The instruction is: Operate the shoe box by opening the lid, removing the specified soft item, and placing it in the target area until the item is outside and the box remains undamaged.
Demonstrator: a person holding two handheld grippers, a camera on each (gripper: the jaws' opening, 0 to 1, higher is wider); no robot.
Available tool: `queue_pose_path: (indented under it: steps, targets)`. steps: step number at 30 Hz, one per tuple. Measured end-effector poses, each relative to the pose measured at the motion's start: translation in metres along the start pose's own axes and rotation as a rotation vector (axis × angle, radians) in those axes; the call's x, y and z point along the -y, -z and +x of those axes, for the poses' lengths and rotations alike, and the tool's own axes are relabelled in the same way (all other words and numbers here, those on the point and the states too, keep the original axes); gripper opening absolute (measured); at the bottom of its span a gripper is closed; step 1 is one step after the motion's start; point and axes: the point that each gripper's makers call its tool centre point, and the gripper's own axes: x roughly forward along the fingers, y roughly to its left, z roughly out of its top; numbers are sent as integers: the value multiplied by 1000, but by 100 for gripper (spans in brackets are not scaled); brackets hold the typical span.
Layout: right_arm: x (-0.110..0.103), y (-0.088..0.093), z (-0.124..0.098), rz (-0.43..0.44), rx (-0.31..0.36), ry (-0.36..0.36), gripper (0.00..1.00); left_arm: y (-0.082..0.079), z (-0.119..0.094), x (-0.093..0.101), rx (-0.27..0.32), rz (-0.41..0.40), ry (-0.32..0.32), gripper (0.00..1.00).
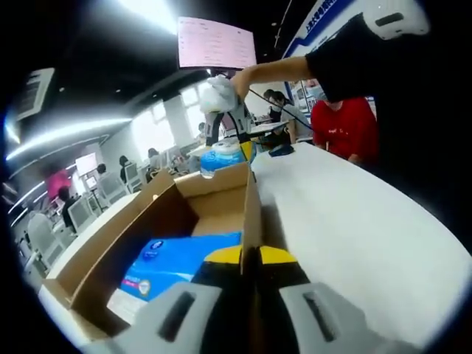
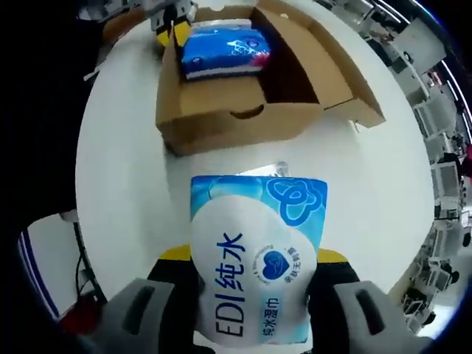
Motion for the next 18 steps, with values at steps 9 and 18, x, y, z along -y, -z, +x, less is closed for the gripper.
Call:
queue_pose_path:
  steps: [9,18]
  targets:
    - [-2,-3,9,-166,-15,-48,58,0,0,0,3,11,-8,6]
    - [8,0,20,-229,-47,-63,58,-1,1,-1,5,21,-13,6]
